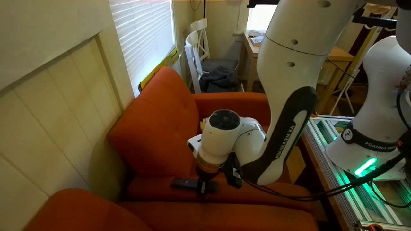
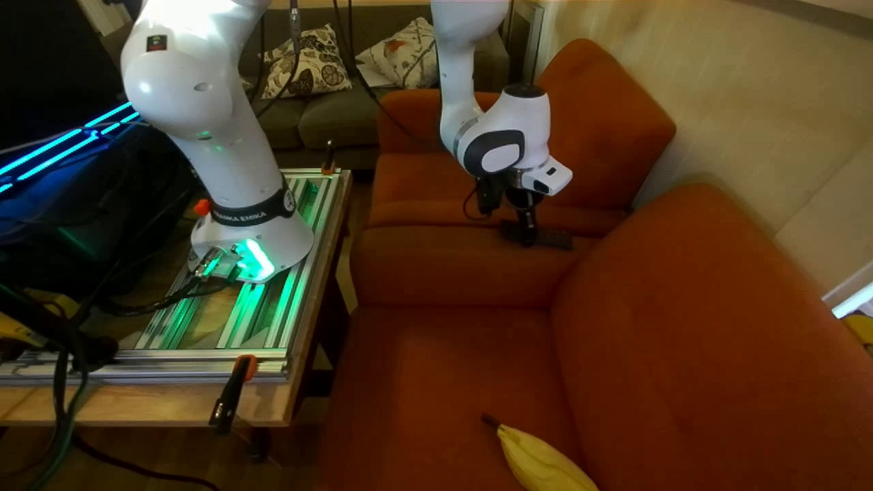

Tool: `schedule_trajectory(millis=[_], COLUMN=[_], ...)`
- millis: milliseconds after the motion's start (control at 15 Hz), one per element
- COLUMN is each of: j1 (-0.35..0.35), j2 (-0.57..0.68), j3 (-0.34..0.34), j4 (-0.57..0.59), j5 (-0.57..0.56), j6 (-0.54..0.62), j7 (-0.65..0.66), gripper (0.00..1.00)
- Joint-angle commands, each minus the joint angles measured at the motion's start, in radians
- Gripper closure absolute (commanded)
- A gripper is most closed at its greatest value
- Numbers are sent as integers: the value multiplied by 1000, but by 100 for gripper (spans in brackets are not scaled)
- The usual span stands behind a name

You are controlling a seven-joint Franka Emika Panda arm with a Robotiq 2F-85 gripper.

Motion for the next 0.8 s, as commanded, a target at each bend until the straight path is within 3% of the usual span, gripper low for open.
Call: schedule_trajectory(millis=[0,333,400,467,733], j1=[-1,2,15,17,29], j2=[3,11,11,9,7], j3=[-3,-2,-14,-17,-37], j4=[-8,3,4,3,4], j5=[67,88,92,95,102], j6=[19,11,6,6,1], j7=[-68,-91,-87,-87,-90], gripper=[76,76,26,24,1])
